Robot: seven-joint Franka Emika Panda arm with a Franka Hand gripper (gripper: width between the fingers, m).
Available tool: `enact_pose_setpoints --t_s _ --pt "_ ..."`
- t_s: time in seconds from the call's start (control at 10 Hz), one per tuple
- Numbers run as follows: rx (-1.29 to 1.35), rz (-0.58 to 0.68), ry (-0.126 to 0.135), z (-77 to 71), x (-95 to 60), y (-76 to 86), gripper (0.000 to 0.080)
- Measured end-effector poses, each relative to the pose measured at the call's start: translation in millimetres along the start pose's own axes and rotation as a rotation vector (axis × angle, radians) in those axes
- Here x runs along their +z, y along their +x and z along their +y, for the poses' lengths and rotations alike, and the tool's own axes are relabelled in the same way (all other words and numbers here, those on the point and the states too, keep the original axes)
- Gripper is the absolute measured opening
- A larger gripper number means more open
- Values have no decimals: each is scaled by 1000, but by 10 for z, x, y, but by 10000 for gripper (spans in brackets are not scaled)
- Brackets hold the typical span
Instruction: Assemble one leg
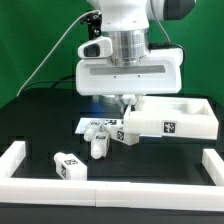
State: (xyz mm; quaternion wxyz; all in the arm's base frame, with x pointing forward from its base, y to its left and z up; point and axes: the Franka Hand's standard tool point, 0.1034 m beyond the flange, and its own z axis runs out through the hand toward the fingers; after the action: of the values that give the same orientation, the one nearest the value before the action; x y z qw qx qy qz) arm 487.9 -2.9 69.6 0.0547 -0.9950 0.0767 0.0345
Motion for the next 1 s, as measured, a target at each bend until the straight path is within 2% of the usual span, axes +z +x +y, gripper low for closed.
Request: enact_pose_setpoints --t_s 0.1,0.6,0.7,0.8,0.9,1.0 --pt "0 -20 4 -8 69 94 51" --pt "-23 -47 6 19 50 57 51" --pt "-34 -78 17 69 -69 265 51" --pt "-38 -71 24 48 -135 555 51" --pt "-61 -64 32 34 -121 736 51" --pt "-70 -63 33 54 -79 780 51"
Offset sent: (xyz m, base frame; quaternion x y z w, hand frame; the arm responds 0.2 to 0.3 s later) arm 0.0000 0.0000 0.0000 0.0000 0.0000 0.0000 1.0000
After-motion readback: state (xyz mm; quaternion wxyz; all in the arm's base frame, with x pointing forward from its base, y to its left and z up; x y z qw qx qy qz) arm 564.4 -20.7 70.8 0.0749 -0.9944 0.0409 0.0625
